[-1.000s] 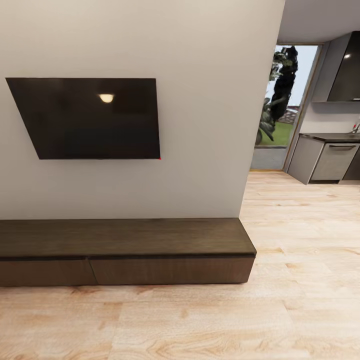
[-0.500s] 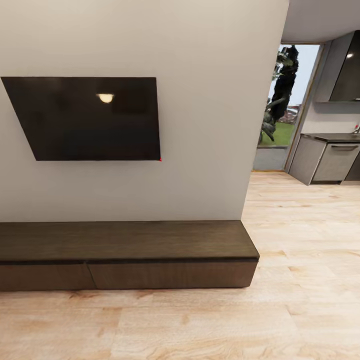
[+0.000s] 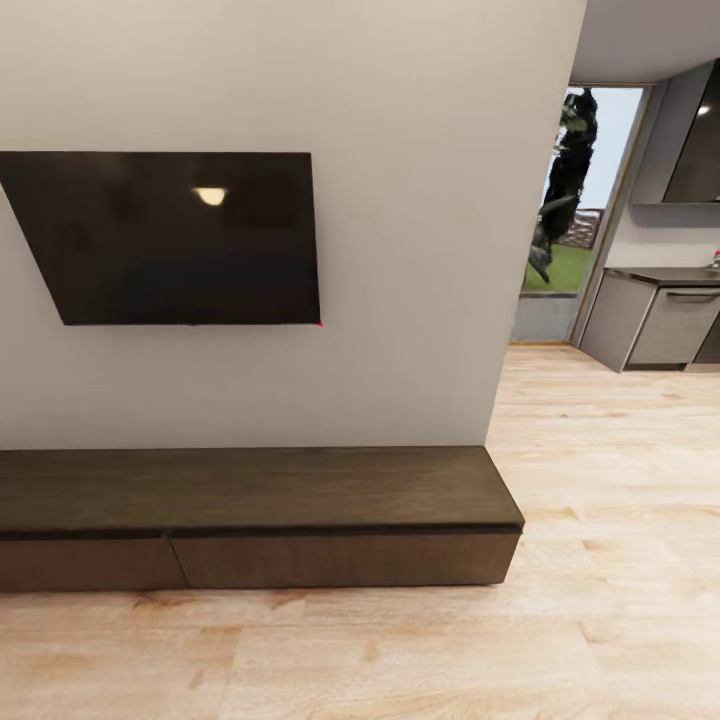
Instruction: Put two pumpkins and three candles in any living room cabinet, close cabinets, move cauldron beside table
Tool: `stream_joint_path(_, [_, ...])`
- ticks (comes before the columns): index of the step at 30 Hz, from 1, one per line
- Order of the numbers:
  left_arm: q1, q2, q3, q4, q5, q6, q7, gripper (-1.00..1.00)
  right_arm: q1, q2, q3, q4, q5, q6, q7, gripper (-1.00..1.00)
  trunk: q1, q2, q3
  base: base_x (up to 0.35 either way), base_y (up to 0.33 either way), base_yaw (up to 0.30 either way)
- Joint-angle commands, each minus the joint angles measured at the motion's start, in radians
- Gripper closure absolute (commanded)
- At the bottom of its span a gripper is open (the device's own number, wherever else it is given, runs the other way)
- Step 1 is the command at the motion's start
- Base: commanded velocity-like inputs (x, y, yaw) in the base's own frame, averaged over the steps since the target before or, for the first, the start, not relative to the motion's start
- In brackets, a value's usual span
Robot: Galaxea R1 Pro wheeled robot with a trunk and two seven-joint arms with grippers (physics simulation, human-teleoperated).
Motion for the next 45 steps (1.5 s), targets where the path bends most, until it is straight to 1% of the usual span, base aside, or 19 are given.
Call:
stream_joint_path(1, [0.001, 0.002, 0.001, -0.053, 0.003, 0.026, -0.002, -1.0, -0.001, 0.0, 0.001, -0.003, -0.002, -0.002, -0.002, -1.0, 0.0, 0.0, -0.001, 0.001, 0.0, 0.0])
stream_joint_path(3, [-0.001, 0.004, 0.003, -0.131, 0.005, 0.089, -0.003, -1.0, -0.001, 0.002, 0.001, -0.03, 0.0, 0.003, -0.003, -1.0, 0.0, 0.0, -0.001, 0.0, 0.0, 0.0])
stream_joint_path(5, [-0.004, -0.001, 0.004, -0.242, 0.007, 0.205, -0.005, -1.0, -0.001, 0.009, 0.001, -0.118, 0.004, 0.017, -0.004, -1.0, 0.0, 0.0, -0.001, 0.0, 0.0, 0.0])
stream_joint_path(6, [-0.004, -0.002, 0.004, -0.271, 0.007, 0.234, -0.005, -1.0, -0.001, 0.01, 0.001, -0.143, 0.004, 0.025, -0.004, -1.0, 0.0, 0.0, -0.001, 0.0, 0.0, 0.0])
stream_joint_path(7, [-0.006, -0.006, 0.004, -0.33, 0.007, 0.289, -0.006, -1.0, -0.001, 0.012, 0.001, -0.19, 0.005, 0.048, -0.005, -1.0, 0.0, 0.0, -0.001, 0.0, 0.0, 0.0])
stream_joint_path(8, [-0.006, -0.009, 0.004, -0.36, 0.007, 0.316, -0.006, -1.0, -0.001, 0.012, 0.001, -0.213, 0.005, 0.064, -0.005, -1.0, 0.0, 0.0, -0.001, 0.0, 0.0, 0.0])
stream_joint_path(9, [-0.009, -0.021, 0.004, -0.439, 0.007, 0.387, -0.006, -1.0, -0.001, 0.014, 0.002, -0.277, 0.006, 0.118, -0.005, -1.0, 0.0, 0.0, -0.001, 0.0, 0.0, 0.0])
stream_joint_path(10, [-0.011, -0.026, 0.003, -0.461, 0.007, 0.41, -0.005, -1.0, -0.001, 0.014, 0.003, -0.301, 0.006, 0.136, -0.005, -1.0, 0.0, 0.0, -0.001, 0.0, 0.0, 0.0])
stream_joint_path(11, [-0.019, -0.038, 0.003, -0.499, 0.007, 0.454, -0.005, -1.0, -0.001, 0.014, 0.003, -0.355, 0.006, 0.172, -0.005, -1.0, 0.0, 0.0, -0.001, 0.0, 0.0, 0.0])
stream_joint_path(12, [-0.037, -0.054, 0.003, -0.536, 0.006, 0.516, -0.004, -1.0, -0.001, 0.014, 0.004, -0.445, 0.006, 0.223, -0.005, -1.0, 0.0, 0.0, -0.001, 0.0, 0.0, 0.0])
stream_joint_path(14, [-0.07, -0.073, 0.001, -0.56, 0.006, 0.58, -0.007, -1.0, -0.003, 0.016, 0.005, -0.582, 0.009, 0.313, -0.006, -1.0, 0.0, 0.0, -0.001, 0.0, 0.0, 0.0])
stream_joint_path(17, [-0.084, -0.083, -0.001, -0.567, 0.007, 0.599, -0.01, -1.0, -0.007, 0.02, 0.01, -0.658, 0.014, 0.367, -0.006, -1.0, 0.0, 0.0, -0.001, 0.0, 0.0, 0.0])
stream_joint_path(19, [-0.089, -0.085, -0.001, -0.568, 0.009, 0.603, -0.023, -1.0, -0.014, 0.025, 0.013, -0.683, 0.016, 0.378, -0.005, -1.0, 0.0, 0.0, -0.001, 0.0, 0.0, 0.0])
stream_joint_path(24, [-0.091, -0.082, 0.0, -0.568, 0.057, 0.607, -0.142, -1.0, -0.03, 0.028, 0.016, -0.709, 0.016, 0.36, 0.005, -1.0, 0.0, 0.0, -0.001, 0.0, 0.0, 0.0])
stream_joint_path(25, [-0.092, -0.08, 0.0, -0.567, 0.062, 0.607, -0.152, -1.0, -0.031, 0.028, 0.016, -0.711, 0.015, 0.353, 0.006, -1.0, 0.0, 0.0, -0.001, 0.0, 0.0, 0.0])
stream_joint_path(32, [-0.091, -0.074, 0.008, -0.559, 0.072, 0.586, -0.168, -1.0, -0.032, 0.028, 0.019, -0.706, 0.014, 0.273, 0.0, -1.0, 0.0, 0.0, -0.001, 0.0, 0.0, 0.0])
stream_joint_path(34, [-0.09, -0.074, 0.008, -0.543, 0.076, 0.551, -0.168, -1.0, -0.032, 0.028, 0.019, -0.708, 0.014, 0.263, -0.002, -1.0, 0.008, -0.014, -0.007, 0.0, 0.0, 0.0])
stream_joint_path(37, [-0.09, -0.075, 0.007, -0.536, 0.081, 0.529, -0.169, -1.0, -0.032, 0.028, 0.019, -0.708, 0.01, 0.258, -0.003, -1.0, 0.019, -0.035, -0.017, 0.0, 0.0, 0.0])
stream_joint_path(45, [-0.09, -0.076, 0.006, -0.533, 0.084, 0.51, -0.171, -1.0, -0.032, 0.027, 0.015, -0.712, 0.002, 0.255, -0.005, -1.0, 0.05, -0.091, -0.042, 0.0, 0.0, 0.0])
